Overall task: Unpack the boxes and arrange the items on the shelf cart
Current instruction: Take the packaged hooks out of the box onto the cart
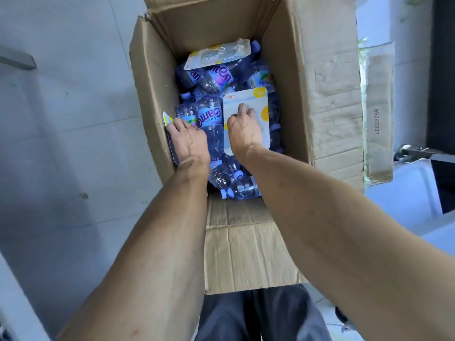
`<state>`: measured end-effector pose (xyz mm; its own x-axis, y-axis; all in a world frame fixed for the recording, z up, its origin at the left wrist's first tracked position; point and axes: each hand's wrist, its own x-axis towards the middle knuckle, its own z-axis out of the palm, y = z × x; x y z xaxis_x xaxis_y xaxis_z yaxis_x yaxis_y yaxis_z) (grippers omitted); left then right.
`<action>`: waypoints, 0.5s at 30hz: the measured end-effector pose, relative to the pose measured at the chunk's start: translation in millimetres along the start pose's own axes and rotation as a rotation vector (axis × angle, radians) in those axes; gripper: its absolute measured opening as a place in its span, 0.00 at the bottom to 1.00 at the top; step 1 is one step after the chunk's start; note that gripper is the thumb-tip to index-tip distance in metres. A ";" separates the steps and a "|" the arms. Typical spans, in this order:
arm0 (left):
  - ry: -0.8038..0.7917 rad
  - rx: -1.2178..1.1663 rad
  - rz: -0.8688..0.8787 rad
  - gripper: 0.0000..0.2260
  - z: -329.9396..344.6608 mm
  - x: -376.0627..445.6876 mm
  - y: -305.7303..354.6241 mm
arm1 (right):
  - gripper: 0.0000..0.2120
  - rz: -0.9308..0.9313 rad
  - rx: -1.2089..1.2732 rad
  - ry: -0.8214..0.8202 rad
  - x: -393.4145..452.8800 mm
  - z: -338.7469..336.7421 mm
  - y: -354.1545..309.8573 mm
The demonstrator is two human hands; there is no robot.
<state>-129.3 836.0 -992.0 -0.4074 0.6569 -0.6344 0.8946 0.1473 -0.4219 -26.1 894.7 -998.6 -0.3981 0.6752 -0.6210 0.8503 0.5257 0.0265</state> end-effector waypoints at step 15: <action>-0.029 -0.163 0.036 0.15 -25.1 -22.0 13.0 | 0.15 -0.005 0.020 -0.025 -49.4 -7.2 23.2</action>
<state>-104.1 842.0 -967.3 -0.3779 0.6423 -0.6668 0.9255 0.2438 -0.2897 10.8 877.2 -961.7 -0.3937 0.6591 -0.6408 0.8553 0.5181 0.0075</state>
